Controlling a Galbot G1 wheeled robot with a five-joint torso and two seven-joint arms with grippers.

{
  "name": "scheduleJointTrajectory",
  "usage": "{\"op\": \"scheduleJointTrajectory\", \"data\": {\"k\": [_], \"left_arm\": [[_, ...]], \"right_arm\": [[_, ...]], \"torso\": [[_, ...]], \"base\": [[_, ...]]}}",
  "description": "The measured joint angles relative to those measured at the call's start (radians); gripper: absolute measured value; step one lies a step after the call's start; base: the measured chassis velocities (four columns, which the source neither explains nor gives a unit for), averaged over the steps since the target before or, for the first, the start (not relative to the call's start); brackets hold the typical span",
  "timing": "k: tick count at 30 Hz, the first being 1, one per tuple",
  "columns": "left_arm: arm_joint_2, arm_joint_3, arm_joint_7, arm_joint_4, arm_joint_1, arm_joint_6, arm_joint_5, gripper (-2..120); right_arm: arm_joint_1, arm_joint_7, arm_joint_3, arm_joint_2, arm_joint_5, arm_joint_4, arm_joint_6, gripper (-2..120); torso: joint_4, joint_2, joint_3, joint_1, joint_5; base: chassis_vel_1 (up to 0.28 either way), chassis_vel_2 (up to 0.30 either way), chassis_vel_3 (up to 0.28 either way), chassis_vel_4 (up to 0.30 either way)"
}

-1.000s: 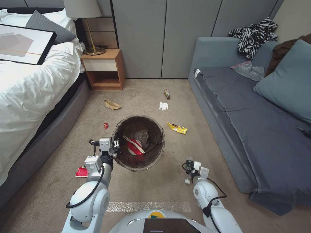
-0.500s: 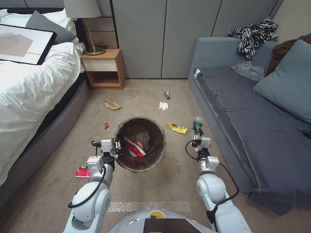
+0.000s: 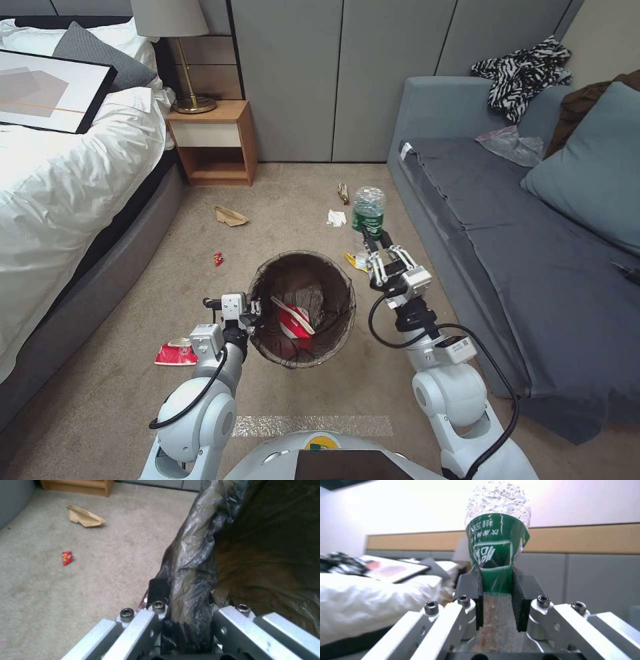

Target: Pick up the trash bin, then pick up the garbage from the floor and place it into the trash bin.

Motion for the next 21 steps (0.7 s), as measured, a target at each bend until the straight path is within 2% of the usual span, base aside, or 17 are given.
{"op": "scheduleJointTrajectory", "data": {"k": [11,21], "left_arm": [[0.001,0.019,-0.005,0.001,0.000,0.017,-0.022,2],[0.001,0.018,-0.006,0.001,0.000,0.018,-0.026,2]], "right_arm": [[-0.015,-0.053,-0.098,-0.026,-0.001,-0.009,-0.004,17],[-0.027,-0.055,-0.118,-0.029,-0.016,-0.031,-0.004,17]], "torso": [[0.0001,0.000,0.000,0.000,0.0000],[0.0001,0.000,0.000,0.000,0.0001]], "base": [[0.000,0.000,0.000,0.000],[0.000,0.000,0.000,0.000]]}}
